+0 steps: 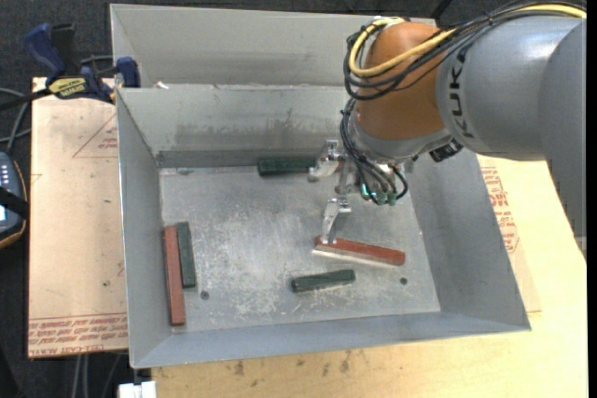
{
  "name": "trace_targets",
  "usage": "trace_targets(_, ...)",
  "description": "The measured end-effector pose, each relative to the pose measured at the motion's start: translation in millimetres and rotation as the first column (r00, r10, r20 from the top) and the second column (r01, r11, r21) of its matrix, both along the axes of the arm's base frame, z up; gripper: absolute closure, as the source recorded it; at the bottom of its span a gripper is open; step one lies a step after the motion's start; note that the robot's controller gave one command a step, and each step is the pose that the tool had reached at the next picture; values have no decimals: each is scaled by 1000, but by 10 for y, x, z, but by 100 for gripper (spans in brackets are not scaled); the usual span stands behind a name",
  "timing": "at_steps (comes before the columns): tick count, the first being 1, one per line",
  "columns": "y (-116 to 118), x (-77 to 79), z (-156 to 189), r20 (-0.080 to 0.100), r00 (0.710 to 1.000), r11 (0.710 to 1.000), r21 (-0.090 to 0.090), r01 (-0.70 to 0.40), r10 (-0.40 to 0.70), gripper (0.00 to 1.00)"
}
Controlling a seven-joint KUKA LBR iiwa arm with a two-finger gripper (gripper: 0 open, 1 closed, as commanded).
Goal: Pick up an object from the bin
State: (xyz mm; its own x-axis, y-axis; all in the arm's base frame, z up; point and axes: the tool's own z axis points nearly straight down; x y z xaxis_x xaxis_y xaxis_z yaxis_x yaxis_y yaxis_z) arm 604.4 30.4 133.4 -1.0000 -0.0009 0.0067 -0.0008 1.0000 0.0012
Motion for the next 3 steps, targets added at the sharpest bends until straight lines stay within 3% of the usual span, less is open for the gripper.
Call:
trace_targets(1,-2,20,47,8,1000,1000,0,1,-1,0)
trace_targets(2,-643,-353,-617,19,997,997,5,71,-71,0)
trace_targets(3,-660,-274,-161,8,988,988,0,-153,153,0)
